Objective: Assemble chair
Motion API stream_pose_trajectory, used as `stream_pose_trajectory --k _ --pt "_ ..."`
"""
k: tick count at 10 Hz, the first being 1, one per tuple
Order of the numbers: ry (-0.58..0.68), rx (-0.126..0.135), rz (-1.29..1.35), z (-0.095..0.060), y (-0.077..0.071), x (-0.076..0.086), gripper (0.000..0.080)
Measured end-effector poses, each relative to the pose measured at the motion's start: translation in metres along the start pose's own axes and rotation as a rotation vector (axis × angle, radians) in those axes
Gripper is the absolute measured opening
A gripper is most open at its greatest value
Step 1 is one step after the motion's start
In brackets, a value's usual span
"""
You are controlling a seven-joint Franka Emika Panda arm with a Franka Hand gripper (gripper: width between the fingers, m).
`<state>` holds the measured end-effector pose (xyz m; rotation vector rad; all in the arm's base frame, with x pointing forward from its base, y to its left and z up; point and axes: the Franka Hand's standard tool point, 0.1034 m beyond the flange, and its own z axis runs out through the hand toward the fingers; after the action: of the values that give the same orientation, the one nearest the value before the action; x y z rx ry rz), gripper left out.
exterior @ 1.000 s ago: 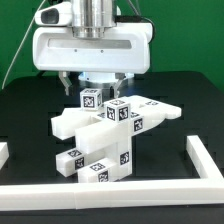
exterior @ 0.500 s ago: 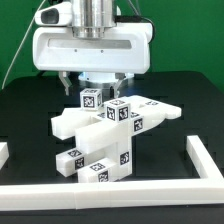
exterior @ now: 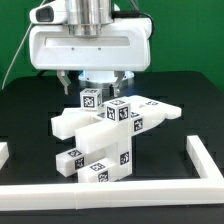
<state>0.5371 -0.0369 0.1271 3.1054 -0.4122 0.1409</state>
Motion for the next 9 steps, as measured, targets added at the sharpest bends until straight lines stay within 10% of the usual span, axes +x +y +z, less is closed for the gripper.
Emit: stream_pose_trajectory --k 3,6,9 --pt "0.003 -0.001 -0.001 0.0009 0.0 0.0001 0.0649" --pt "0.003 -0.001 -0.001 0.0008 0.0 0.0002 0.0281" --pt "0.003 -0.002 0.021 0.0009 0.0 0.0002 0.0281"
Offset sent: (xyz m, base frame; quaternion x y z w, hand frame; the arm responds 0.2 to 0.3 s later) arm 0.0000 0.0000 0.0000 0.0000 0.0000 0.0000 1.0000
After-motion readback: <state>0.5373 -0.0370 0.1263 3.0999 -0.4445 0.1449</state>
